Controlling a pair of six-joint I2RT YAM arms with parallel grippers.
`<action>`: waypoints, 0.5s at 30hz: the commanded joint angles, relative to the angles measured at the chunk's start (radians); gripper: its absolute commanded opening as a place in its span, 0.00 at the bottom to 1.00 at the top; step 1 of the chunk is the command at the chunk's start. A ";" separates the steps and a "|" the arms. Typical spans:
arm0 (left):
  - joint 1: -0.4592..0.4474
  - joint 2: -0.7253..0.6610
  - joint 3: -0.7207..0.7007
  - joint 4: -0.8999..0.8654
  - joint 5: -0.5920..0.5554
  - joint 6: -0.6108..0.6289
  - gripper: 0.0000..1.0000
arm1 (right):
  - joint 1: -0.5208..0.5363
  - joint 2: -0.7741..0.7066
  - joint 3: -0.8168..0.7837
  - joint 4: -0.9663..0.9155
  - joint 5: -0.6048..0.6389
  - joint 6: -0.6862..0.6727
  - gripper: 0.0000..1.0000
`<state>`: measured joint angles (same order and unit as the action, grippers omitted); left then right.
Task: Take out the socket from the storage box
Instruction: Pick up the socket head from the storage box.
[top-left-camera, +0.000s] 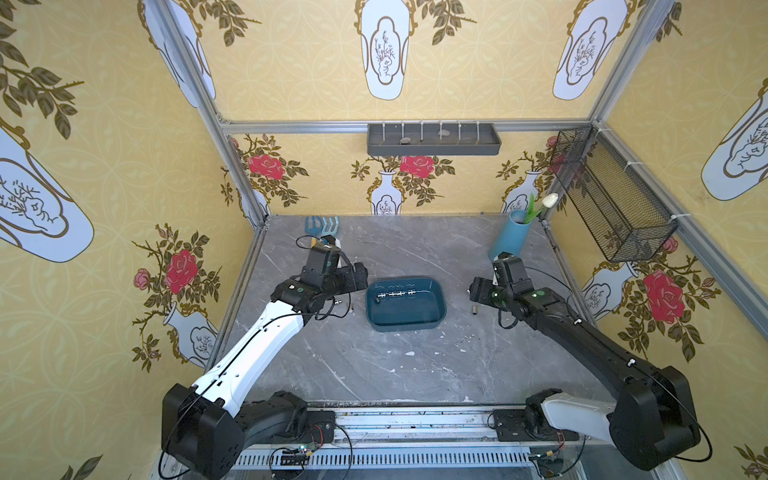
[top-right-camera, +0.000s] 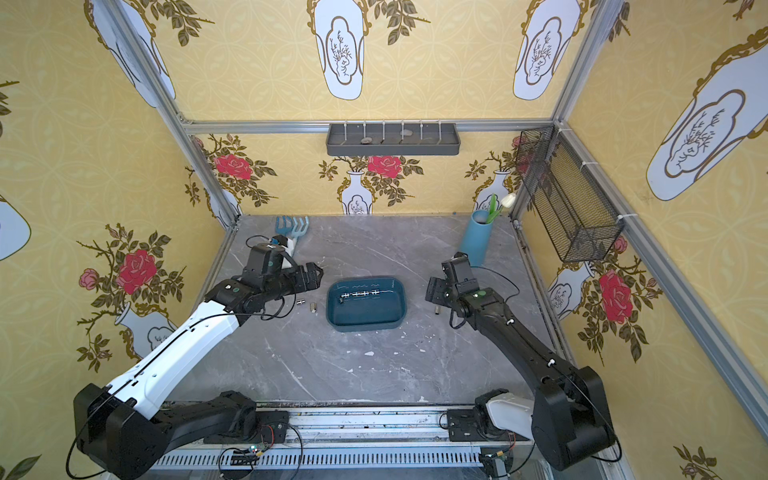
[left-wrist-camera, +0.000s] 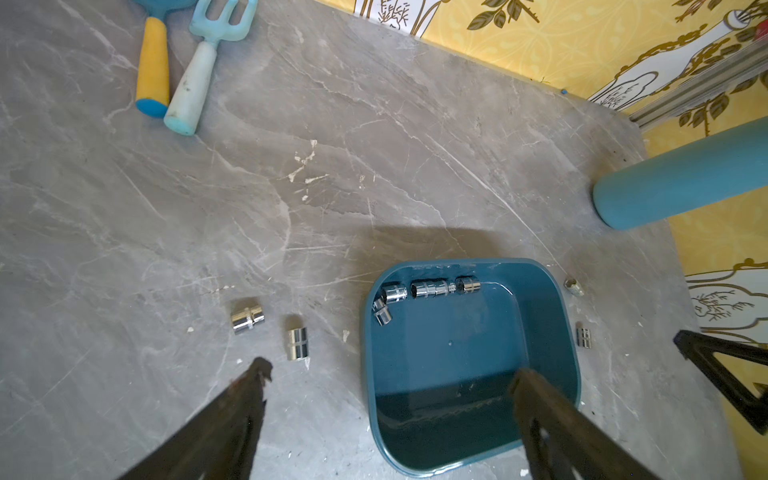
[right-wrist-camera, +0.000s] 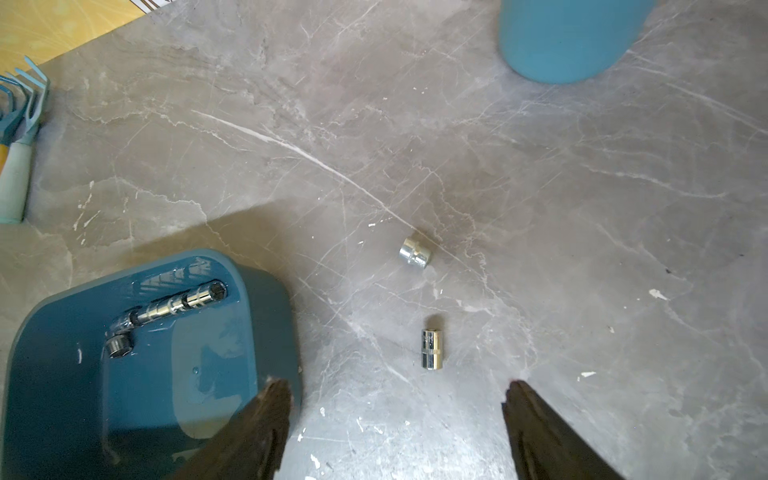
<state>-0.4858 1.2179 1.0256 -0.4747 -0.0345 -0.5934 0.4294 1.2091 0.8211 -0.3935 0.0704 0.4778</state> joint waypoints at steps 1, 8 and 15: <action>-0.080 0.059 0.029 0.047 -0.043 -0.049 0.96 | 0.000 -0.016 0.002 -0.017 -0.025 0.012 0.86; -0.232 0.258 0.118 0.095 -0.073 -0.134 0.95 | 0.000 -0.040 -0.012 -0.017 -0.037 0.016 0.88; -0.309 0.478 0.243 0.110 -0.089 -0.171 0.93 | -0.002 -0.071 -0.036 -0.015 -0.048 0.021 0.88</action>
<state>-0.7815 1.6478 1.2407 -0.3912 -0.1001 -0.7418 0.4286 1.1496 0.7898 -0.3973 0.0303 0.4938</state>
